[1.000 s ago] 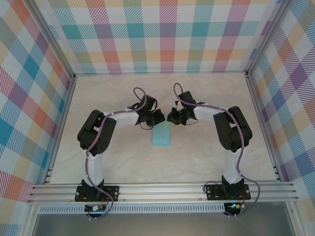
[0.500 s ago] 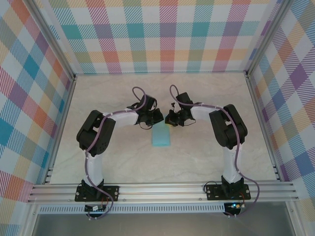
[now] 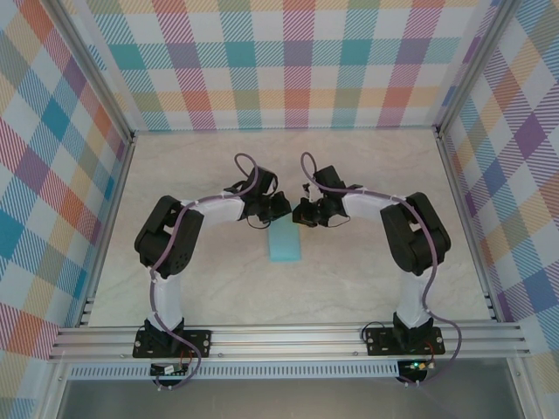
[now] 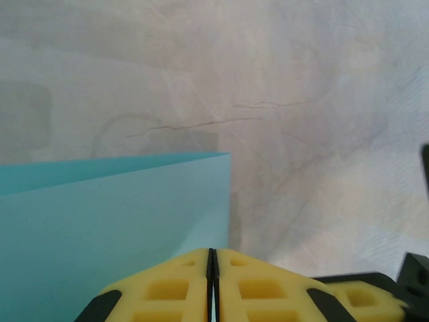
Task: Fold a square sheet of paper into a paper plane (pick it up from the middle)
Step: First fold in half a square sheet of paper at the center of the table.
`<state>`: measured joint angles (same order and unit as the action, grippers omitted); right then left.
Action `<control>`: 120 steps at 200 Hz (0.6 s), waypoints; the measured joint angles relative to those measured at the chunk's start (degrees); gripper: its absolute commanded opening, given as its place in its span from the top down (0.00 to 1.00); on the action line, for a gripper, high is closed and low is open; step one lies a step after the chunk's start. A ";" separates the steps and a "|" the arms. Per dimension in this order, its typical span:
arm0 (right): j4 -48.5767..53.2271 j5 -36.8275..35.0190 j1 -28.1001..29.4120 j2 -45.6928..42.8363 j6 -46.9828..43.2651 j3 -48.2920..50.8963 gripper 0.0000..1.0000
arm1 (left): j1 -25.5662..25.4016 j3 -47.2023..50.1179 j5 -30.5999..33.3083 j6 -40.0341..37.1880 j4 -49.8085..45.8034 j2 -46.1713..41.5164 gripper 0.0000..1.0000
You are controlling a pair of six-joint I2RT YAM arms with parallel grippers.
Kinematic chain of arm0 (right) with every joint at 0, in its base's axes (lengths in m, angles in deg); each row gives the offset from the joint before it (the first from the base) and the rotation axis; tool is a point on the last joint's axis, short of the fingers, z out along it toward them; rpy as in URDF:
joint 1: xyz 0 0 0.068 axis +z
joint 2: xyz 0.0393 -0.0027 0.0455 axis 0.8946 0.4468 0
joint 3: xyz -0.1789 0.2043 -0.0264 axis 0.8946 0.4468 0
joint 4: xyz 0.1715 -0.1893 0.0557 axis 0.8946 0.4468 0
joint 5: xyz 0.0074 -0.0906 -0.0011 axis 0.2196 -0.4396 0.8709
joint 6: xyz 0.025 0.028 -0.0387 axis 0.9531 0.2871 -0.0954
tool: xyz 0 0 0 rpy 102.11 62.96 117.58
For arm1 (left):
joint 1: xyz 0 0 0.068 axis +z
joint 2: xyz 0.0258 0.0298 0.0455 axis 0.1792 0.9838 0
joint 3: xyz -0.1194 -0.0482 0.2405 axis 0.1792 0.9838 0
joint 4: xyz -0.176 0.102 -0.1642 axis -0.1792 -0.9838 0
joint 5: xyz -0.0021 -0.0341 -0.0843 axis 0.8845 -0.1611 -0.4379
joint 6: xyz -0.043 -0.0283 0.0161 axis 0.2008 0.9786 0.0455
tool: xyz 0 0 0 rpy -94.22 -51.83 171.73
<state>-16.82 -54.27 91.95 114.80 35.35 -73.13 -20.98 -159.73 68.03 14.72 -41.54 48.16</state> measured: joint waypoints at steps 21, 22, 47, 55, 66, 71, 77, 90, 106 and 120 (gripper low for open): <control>-1.18 -2.32 -0.50 -3.74 2.05 3.17 0.91 | 0.00 -2.10 -1.75 -0.26 0.24 1.44 0.88; -1.27 -2.47 -0.55 -3.89 2.25 3.34 0.91 | 0.00 -2.16 -1.84 -0.31 0.24 1.53 0.88; -1.79 -3.54 -0.81 -4.52 3.80 4.87 0.91 | -0.07 -4.81 -4.00 -0.63 0.24 4.66 0.88; -1.79 -3.45 -0.83 -4.48 4.22 5.03 0.91 | -0.07 -5.53 -4.35 -0.83 0.15 5.77 0.88; -2.49 -3.02 -0.96 -4.22 4.76 5.03 0.92 | -0.07 -6.29 -4.48 -1.07 -0.09 6.97 0.89; -2.95 -2.75 -1.03 -4.00 4.96 5.01 0.92 | -0.07 -6.56 -4.44 -1.22 -0.20 7.50 0.89; -3.37 -2.51 -1.07 -3.69 5.25 5.01 0.92 | -0.07 -6.80 -4.26 -1.38 -0.31 8.00 0.89; -4.13 -1.79 -1.11 -2.71 5.66 5.01 0.92 | -0.07 -7.28 -3.69 -1.70 -1.25 8.61 0.90; -4.79 -0.83 -1.11 -1.18 5.88 4.96 0.93 | -0.07 -7.76 -2.95 -2.43 -1.99 8.70 0.90; -4.98 0.04 -1.11 0.04 5.97 4.90 0.93 | -0.07 -8.44 -2.38 -2.80 -2.64 8.72 0.90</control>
<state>-21.80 -54.23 90.84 114.84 41.31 -68.23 -21.05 -168.17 65.65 11.92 -44.18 56.88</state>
